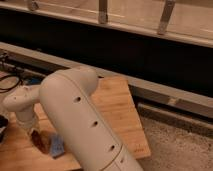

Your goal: Drag the pepper across the table

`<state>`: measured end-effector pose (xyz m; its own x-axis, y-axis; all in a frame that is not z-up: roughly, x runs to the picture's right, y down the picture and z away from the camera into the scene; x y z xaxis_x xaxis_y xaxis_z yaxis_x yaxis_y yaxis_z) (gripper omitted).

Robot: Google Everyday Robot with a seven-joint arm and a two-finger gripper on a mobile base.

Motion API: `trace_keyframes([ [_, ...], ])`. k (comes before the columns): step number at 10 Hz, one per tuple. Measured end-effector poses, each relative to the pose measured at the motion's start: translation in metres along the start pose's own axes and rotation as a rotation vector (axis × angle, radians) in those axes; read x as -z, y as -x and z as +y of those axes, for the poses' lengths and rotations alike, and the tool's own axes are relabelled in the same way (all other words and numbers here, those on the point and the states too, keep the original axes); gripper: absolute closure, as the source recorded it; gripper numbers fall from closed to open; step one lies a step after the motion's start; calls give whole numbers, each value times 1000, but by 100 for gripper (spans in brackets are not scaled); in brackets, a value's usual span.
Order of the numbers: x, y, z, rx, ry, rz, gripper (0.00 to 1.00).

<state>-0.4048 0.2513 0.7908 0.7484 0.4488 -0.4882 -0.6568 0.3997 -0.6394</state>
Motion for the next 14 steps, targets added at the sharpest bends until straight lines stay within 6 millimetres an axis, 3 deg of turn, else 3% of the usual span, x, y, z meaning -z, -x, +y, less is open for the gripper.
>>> trace_keyframes([
  [14, -2, 0, 28, 71, -9, 2, 98],
])
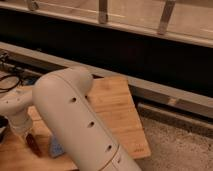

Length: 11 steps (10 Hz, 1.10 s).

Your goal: Drag the pepper across the table

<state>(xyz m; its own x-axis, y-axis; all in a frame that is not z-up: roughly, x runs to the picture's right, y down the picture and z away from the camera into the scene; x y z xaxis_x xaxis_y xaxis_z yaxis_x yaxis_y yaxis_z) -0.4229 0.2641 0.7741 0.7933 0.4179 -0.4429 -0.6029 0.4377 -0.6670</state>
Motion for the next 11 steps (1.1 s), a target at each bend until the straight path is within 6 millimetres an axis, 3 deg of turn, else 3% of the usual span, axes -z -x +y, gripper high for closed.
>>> trace_keyframes([
  [11, 0, 0, 14, 47, -3, -2, 98],
])
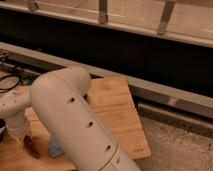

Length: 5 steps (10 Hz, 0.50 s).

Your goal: Drag the pepper across the table

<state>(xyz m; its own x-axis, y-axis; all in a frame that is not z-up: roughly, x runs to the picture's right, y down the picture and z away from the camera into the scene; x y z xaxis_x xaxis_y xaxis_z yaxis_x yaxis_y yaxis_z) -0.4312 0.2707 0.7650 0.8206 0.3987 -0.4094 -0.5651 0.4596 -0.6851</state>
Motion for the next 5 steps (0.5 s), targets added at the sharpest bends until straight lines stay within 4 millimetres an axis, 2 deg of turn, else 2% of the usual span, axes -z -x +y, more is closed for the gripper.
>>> trace_keyframes([
  [5, 0, 0, 5, 25, -2, -2, 98],
])
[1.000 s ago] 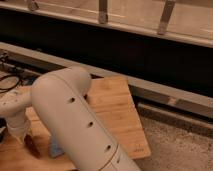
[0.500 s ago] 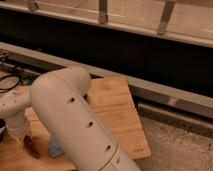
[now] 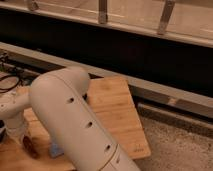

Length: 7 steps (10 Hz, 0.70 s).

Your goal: Drag the pepper across the table

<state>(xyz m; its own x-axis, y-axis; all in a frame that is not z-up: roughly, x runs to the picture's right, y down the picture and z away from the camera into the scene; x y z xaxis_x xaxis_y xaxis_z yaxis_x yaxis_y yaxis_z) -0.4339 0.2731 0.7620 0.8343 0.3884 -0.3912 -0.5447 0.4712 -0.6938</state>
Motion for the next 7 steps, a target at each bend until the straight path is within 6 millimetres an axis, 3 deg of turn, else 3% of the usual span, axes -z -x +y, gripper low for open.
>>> trace_keyframes([
  [7, 0, 1, 9, 37, -5, -1, 98],
])
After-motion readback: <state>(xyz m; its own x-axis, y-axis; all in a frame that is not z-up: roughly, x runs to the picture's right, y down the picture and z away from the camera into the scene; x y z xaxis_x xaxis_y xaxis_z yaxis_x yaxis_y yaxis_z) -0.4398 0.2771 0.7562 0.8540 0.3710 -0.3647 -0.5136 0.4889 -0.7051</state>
